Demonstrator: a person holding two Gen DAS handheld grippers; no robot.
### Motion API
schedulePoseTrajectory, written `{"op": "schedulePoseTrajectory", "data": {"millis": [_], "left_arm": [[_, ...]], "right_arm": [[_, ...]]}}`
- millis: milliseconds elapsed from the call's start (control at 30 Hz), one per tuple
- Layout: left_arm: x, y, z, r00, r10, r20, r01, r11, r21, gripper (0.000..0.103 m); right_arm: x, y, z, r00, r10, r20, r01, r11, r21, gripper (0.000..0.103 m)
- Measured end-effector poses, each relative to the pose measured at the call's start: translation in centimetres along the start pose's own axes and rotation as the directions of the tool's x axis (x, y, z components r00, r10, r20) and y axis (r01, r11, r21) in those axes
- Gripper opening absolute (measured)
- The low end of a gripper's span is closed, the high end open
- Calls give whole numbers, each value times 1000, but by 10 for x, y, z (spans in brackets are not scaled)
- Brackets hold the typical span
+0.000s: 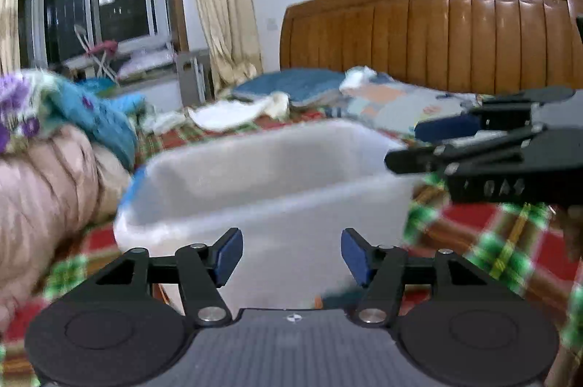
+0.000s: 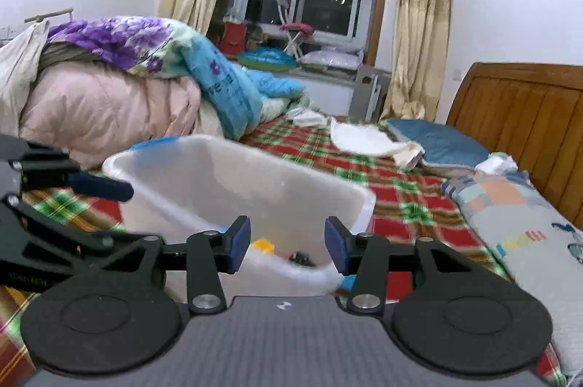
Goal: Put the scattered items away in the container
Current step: 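Carry the green brick and wooden cube over the container and release both, then grasp the white toy car with the left tool while the right tool grasps the beige toy vehicle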
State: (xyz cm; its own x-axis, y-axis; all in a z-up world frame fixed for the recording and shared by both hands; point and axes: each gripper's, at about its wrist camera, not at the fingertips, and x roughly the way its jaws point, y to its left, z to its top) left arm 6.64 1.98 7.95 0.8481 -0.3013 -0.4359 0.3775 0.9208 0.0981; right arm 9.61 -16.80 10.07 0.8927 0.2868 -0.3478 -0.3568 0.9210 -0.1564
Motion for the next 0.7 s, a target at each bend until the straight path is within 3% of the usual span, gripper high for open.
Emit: {"op": "schedulePoseTrajectory", "data": {"millis": [100,267,467,533,700], "left_arm": [[-1,3,-20,999,-16,-42,14,999,-50,64],[-3,6,-54,993,-91,-75,79,986,-144,66],[1,-3,-80,985,-125,-121,111,987,-112,67],[3,-7,-85,982,-129,-136,116,988,-101,67],[10,-15,-90,980,-129,-153,118,990,-78,67]], "right_arm": [[-7,4,-9,1000,19,-21,-19,1000,-10,50],[-11,13,-37,997,56,-57,-59,997,-56,61],[12,14,-84,979,64,-193,-80,994,-76,50],[17,14,-96,977,44,-207,-69,991,-115,44],[26,17,-110,983,5,-181,-45,976,-215,42]]}}
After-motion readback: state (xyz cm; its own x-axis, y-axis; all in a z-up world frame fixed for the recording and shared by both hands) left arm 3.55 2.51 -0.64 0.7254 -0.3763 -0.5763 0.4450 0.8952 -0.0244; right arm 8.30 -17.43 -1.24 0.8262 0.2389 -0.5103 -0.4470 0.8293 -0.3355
